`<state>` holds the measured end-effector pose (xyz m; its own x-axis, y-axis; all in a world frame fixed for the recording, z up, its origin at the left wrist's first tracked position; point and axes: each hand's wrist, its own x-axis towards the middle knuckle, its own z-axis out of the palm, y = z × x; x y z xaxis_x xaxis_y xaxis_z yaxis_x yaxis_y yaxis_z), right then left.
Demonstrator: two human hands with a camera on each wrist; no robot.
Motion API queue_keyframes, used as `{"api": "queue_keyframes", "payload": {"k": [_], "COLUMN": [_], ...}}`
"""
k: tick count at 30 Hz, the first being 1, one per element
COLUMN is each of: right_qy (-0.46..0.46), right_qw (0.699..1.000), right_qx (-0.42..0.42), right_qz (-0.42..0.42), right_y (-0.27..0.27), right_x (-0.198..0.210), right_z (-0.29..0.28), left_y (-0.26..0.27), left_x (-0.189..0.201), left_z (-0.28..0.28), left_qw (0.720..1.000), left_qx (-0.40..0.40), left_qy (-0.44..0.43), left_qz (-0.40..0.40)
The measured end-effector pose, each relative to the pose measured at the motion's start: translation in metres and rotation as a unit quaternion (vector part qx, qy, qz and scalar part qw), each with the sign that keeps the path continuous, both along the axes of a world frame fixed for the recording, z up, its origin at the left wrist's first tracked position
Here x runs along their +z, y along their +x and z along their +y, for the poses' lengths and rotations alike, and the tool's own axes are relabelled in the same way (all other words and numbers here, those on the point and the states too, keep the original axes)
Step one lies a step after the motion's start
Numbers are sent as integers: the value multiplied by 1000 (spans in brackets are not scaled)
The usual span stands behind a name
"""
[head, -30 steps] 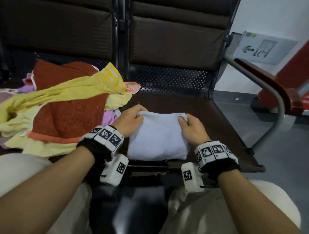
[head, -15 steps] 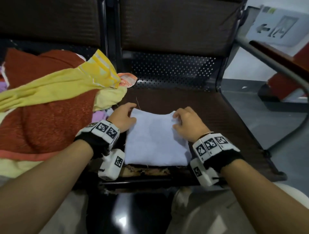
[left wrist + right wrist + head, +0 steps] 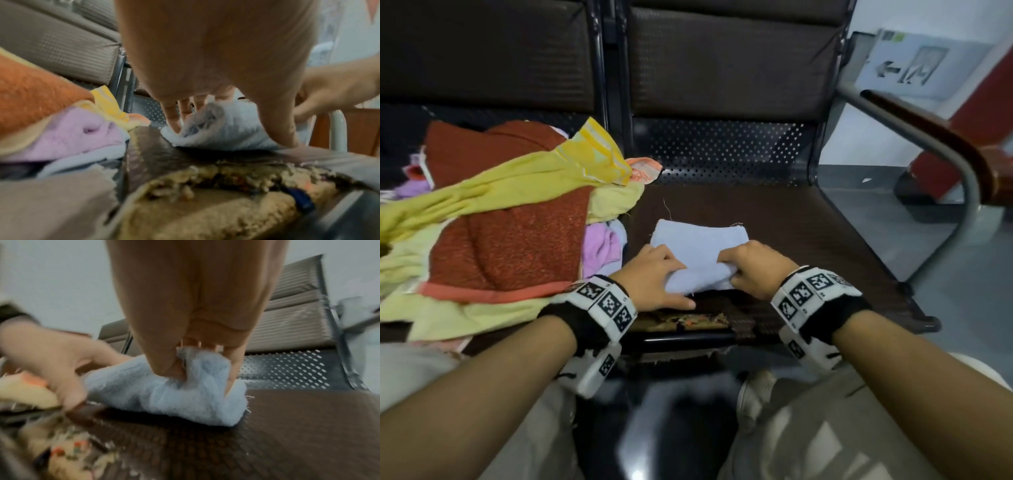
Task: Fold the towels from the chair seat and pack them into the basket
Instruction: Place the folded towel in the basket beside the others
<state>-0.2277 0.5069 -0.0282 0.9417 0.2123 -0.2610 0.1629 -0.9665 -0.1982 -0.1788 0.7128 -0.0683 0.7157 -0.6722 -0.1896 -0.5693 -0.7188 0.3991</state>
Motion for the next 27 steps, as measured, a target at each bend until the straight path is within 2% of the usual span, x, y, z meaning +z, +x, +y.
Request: {"api": "queue_keyframes", "payload": {"k": [2, 4, 9, 14, 17, 20, 23, 25, 27], "right_qy": [57, 97, 43, 150, 252, 296, 272, 188, 132], "right_qw": [998, 993, 997, 980, 945, 921, 923, 944, 950], "right_qx": [-35, -55, -35, -123, -203, -251, -271, -269, -281], "right_qz": [-17, -32, 51, 38, 51, 31, 21, 34, 37], "right_y": [-3, -7, -14, 11, 30, 45, 59, 66, 71], "right_x": [1, 2, -3, 0, -6, -16, -26, -31, -33], "right_z": [-5, -8, -18, -29, -36, -41, -40, -38, -37], "left_y": [0, 2, 12, 35, 51, 62, 72, 75, 78], "left_x": [4, 10, 24, 29, 26, 16, 4, -1, -5], "left_z": [3, 4, 5, 8, 9, 7, 4, 1, -3], "left_qw": [998, 997, 998, 988, 975, 953, 968, 974, 977], "left_qx": [-23, -25, -3, 39, 87, 167, 185, 191, 191], "left_qy": [33, 28, -49, -98, -120, -154, -95, -70, -60], "left_qz": [-47, -70, 36, 116, 165, 202, 139, 95, 73]}}
